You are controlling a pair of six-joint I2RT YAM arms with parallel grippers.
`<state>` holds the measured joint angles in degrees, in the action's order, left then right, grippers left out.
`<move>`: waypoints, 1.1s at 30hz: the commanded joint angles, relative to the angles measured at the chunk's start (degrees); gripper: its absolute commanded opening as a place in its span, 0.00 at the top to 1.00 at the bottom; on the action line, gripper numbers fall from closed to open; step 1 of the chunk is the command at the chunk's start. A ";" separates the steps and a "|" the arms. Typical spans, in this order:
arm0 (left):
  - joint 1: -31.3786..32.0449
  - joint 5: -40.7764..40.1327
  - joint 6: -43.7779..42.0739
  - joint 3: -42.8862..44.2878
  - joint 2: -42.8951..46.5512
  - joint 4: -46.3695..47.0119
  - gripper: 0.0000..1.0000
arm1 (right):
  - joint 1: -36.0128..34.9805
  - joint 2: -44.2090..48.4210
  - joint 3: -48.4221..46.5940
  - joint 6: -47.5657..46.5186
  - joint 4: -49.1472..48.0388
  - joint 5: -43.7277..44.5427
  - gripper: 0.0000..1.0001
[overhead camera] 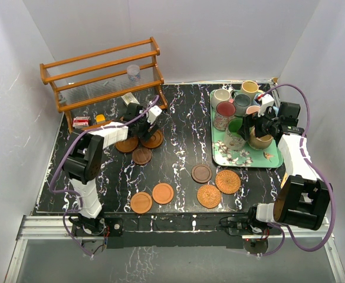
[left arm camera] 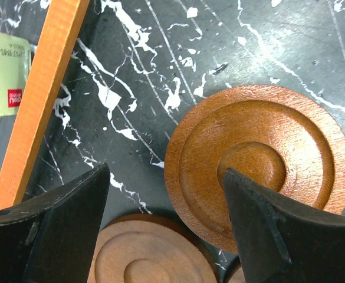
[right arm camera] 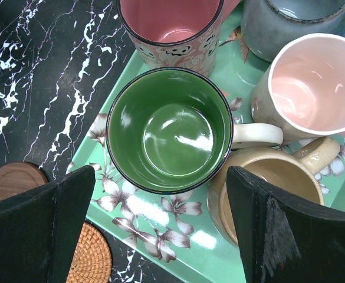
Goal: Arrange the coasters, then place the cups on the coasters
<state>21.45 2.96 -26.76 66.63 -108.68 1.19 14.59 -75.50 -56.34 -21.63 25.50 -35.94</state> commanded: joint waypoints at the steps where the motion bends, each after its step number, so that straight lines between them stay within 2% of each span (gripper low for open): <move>1: -1.92 -4.79 -0.15 -2.91 1.48 -3.61 0.23 | 0.00 0.27 -0.13 -0.34 -1.42 -0.71 0.07; 9: -3.17 -4.00 0.37 -3.08 1.73 -3.01 0.22 | 0.00 0.05 -0.23 -0.30 -1.43 -0.71 0.07; 22: -4.28 6.13 2.23 -0.08 8.31 -5.30 0.11 | 0.00 -0.19 -0.23 -0.26 -1.43 -0.62 0.06; 33: -10.01 9.65 0.35 -8.58 18.26 -10.61 0.10 | 0.00 -0.17 -0.27 -0.39 -1.34 -0.80 0.05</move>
<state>13.91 10.00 -25.50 61.25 -94.21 -5.13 14.59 -75.92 -56.34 -21.63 25.50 -35.97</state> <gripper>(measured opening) 0.894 0.947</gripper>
